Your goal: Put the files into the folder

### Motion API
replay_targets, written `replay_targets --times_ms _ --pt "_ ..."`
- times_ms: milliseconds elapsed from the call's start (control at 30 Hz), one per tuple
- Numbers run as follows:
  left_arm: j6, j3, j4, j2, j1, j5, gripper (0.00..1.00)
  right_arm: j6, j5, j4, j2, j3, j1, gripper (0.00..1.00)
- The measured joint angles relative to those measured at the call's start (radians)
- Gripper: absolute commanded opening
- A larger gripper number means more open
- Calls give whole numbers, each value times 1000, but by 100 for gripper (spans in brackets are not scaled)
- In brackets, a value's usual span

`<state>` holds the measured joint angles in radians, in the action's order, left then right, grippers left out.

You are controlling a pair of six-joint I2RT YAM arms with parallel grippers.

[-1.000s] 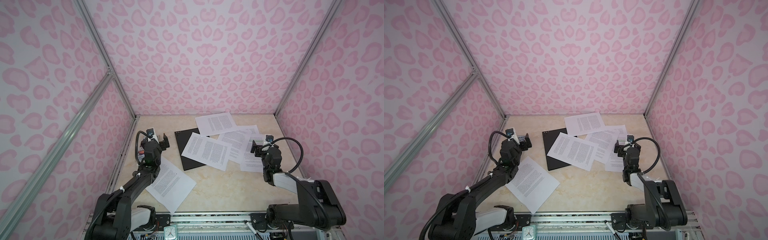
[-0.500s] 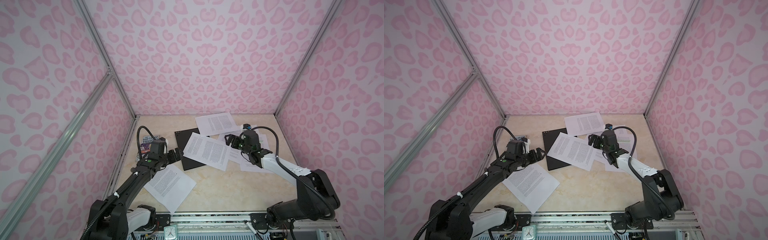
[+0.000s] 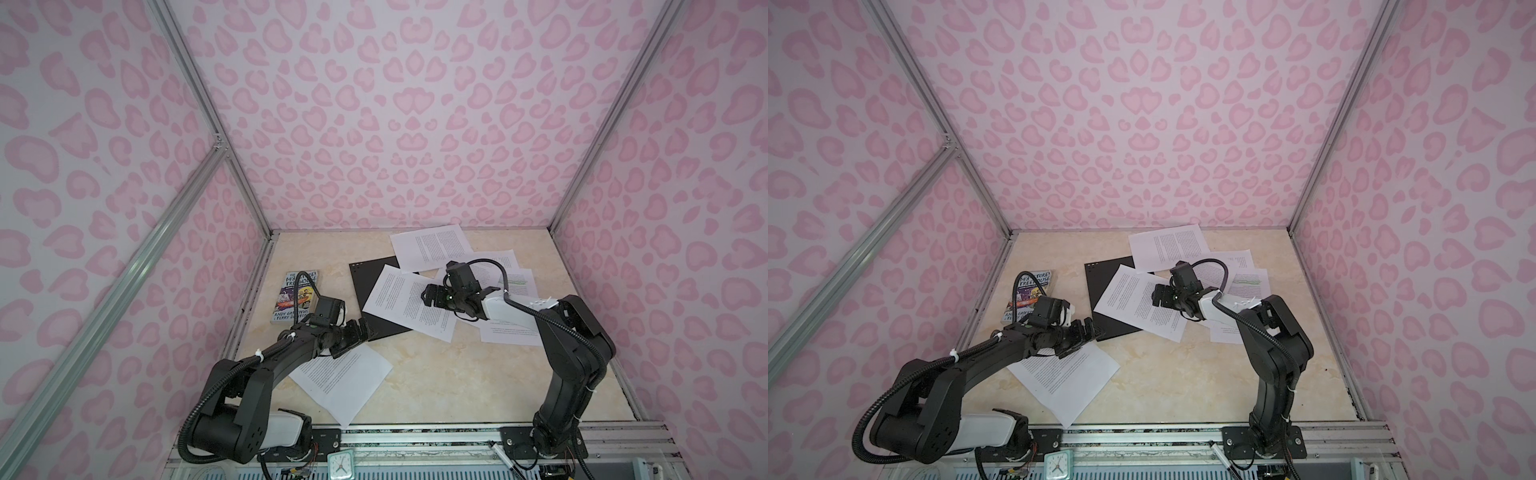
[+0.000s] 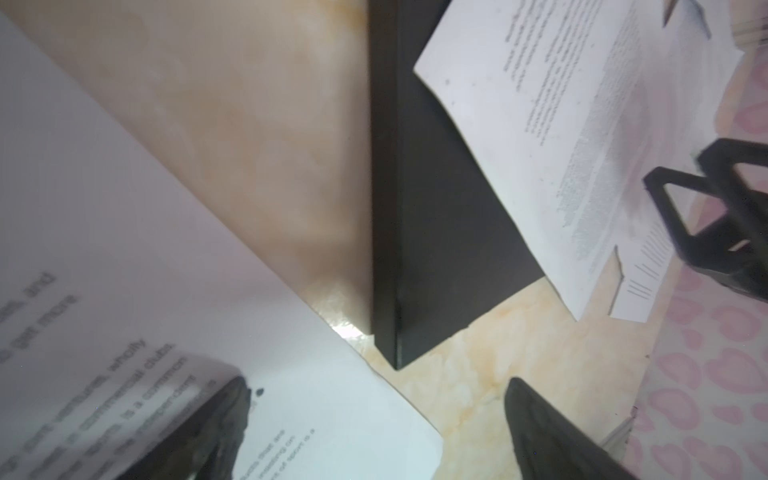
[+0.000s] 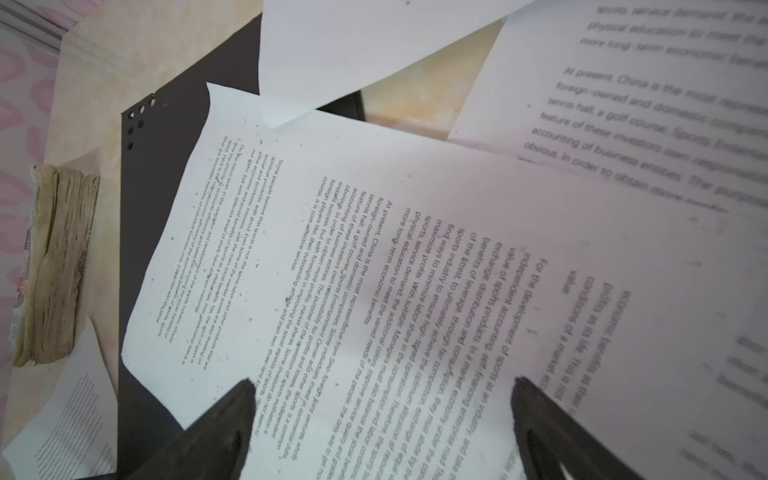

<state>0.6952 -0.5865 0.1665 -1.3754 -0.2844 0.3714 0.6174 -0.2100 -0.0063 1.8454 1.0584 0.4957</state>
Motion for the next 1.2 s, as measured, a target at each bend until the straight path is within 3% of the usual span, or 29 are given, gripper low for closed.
replay_targets --times_ms 367,533,733,900,1100,1200 --pt "34 26 -143 -34 14 -38 97 40 -50 73 32 -27 -115 96" --pt "32 34 -116 2 52 -64 97 61 12 40 -8 -61 -221 95" --pt "-14 -51 -8 40 63 -19 97 105 179 -90 -157 -139 -372 95" --pt "-26 -128 12 65 63 40 97 51 212 -115 -218 -66 -283 95" --pt "-21 -181 19 -6 63 92 97 24 45 -61 -110 14 -78 95" --pt "-14 -205 18 -42 63 104 97 23 -36 -47 -16 60 -34 94"
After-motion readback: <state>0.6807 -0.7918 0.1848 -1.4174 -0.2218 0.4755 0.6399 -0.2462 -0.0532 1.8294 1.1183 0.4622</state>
